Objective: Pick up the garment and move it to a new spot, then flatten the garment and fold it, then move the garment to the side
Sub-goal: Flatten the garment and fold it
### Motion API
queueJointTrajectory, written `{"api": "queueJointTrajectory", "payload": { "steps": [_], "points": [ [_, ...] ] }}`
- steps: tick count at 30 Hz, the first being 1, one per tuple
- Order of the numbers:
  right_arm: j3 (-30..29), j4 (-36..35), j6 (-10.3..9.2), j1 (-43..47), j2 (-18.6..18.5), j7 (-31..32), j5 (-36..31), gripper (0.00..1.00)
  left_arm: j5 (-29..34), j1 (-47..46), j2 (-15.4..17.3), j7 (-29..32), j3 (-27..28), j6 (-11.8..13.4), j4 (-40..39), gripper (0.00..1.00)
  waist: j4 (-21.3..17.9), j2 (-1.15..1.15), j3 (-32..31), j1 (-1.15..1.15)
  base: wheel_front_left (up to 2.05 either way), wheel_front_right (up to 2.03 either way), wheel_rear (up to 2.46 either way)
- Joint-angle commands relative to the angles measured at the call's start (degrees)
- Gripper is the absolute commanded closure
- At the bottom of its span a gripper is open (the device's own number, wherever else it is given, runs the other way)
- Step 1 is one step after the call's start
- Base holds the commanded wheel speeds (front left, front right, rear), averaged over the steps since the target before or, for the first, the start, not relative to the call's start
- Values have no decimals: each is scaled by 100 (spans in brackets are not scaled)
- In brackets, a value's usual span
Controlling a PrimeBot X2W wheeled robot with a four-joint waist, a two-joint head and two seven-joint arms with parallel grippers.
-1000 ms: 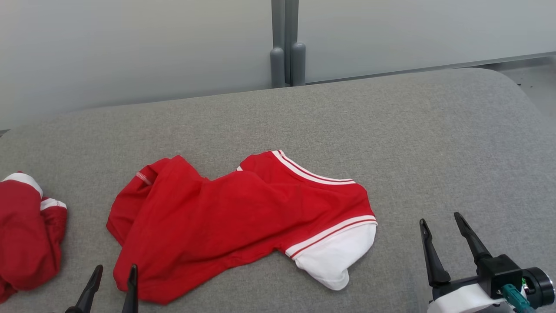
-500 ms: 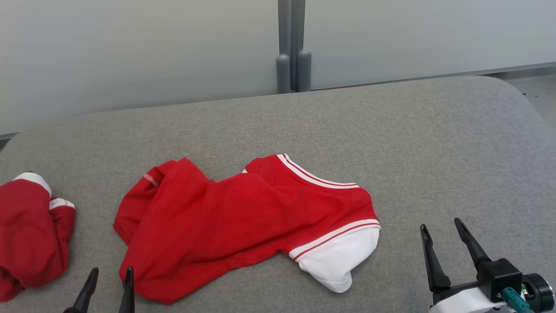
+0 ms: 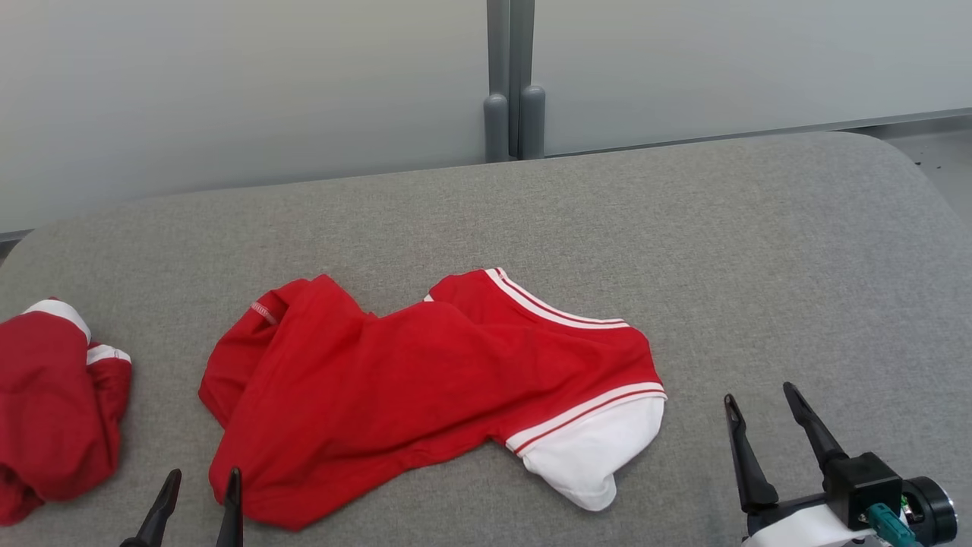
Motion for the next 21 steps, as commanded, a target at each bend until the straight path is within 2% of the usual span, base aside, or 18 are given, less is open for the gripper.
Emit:
{"api": "queueJointTrajectory", "payload": {
  "steps": [1, 5, 7, 12, 15, 21],
  "points": [
    [42, -22, 1, 28, -14, -20, 34, 0, -29, 7, -22, -16, 13, -15, 21, 0, 2, 48, 3, 0, 0, 0, 0],
    [341, 79, 1, 50, -15, -19, 115, 0, -25, 67, -25, -16, -35, -15, 134, 0, 9, 48, 1, 0, 0, 0, 0],
    [450, 166, 1, 42, -21, -20, 404, 0, -87, 56, -2, -16, -98, -15, 228, 0, 16, 48, 7, 0, 0, 0, 0],
    [661, 648, 1, 3, -17, -13, 712, 0, -239, -94, 210, 30, -487, -8, 555, 0, 67, 48, 33, 0, 0, 0, 0],
    [905, 915, 1, -226, -71, 479, 1192, 0, -420, -271, 378, 388, -695, -8, 682, 0, 77, 48, 142, 0, 0, 0, 0],
    [1202, 966, 1, -600, -255, 1439, 2059, 0, -838, -507, 623, 1074, -1034, -7, 482, 0, 116, 48, 398, 0, 0, 0, 0]
  ]
}}
